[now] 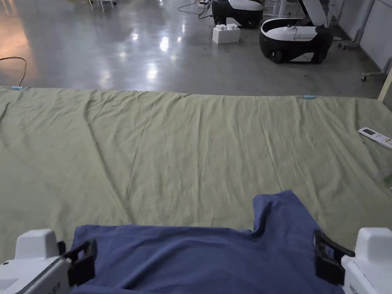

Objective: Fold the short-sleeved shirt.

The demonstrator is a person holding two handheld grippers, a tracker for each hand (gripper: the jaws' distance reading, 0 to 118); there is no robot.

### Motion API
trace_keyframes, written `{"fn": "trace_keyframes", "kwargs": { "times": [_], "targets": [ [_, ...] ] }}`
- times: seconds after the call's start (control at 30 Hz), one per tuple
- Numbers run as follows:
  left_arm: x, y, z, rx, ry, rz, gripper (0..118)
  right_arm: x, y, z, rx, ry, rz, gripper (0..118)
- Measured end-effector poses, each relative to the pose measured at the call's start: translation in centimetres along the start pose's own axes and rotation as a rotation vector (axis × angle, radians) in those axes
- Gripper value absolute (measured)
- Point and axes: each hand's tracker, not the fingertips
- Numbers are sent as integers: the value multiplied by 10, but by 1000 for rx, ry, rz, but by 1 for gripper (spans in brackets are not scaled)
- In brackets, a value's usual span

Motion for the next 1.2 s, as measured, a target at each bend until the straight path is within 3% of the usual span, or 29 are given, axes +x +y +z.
{"fn": "trace_keyframes", "kwargs": {
  "times": [0.1,0.17,0.2,0.27,0.37,0.67,0.97,1.07,1.2],
  "targets": [
    [17,13,9,104,-17,-16,32,-17,16,4,131,21,12,39],
    [25,18,14,167,-11,-52,26,-29,25,6,194,33,27,29],
    [28,20,17,191,-1,-63,19,-32,29,7,236,32,44,16],
    [32,23,23,240,5,-79,13,-39,34,7,245,53,19,8],
    [29,24,24,256,31,-81,6,-47,40,6,276,40,27,3],
    [7,16,17,229,48,-87,5,-48,37,3,301,10,-13,3],
    [-34,19,-43,-57,16,-63,5,-36,24,-10,216,13,-8,3],
    [-60,24,-84,-148,3,70,5,-33,21,-15,188,15,-13,3],
    [-74,29,-136,-304,28,90,6,-31,15,-25,153,17,-6,3]
  ]
}}
